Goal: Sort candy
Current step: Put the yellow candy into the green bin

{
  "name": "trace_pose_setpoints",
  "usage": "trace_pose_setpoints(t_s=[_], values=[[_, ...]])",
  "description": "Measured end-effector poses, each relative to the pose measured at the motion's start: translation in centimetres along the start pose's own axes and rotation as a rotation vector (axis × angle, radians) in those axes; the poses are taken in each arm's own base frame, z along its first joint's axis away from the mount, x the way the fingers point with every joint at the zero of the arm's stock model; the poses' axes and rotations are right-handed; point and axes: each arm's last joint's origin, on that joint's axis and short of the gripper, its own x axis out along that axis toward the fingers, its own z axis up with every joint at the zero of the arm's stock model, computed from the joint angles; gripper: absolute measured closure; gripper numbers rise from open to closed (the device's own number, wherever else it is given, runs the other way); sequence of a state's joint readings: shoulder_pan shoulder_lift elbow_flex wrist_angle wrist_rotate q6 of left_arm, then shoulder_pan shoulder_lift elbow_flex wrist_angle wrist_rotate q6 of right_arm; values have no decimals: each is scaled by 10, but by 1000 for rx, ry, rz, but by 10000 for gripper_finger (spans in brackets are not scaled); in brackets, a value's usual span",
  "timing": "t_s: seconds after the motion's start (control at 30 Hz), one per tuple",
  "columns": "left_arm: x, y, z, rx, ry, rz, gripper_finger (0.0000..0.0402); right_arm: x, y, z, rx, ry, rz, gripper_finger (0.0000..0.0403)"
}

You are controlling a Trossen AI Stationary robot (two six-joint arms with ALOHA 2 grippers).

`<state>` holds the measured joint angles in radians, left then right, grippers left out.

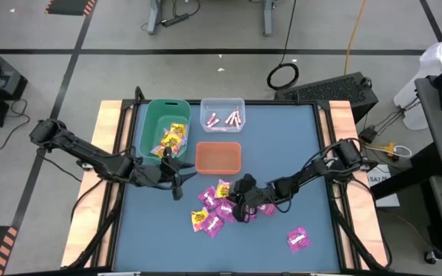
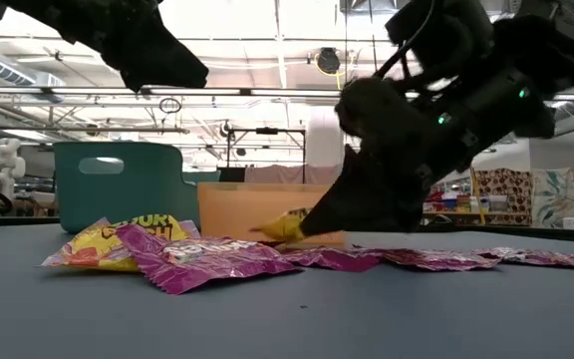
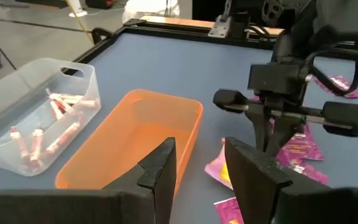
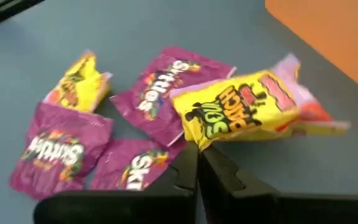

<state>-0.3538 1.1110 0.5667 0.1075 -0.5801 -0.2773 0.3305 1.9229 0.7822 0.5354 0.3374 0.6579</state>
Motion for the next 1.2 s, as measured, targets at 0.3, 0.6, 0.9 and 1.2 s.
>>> trace_pose_setpoints(t_s=[0.3, 0.6, 0.9, 1.2], values=[[-5, -10, 5, -27, -53, -83, 258, -39, 37, 21, -129, -51, -31, 402], [-11, -20, 6, -13, -86, -140, 258, -103, 83, 42, -412, -98, -206, 402], [-16, -33, 2, -14, -92, -197, 258, -129, 108, 28, -669, -171, -292, 403], [-11, -48, -2, 9, -132, -239, 258, -134, 112, 22, -800, -161, -293, 403]])
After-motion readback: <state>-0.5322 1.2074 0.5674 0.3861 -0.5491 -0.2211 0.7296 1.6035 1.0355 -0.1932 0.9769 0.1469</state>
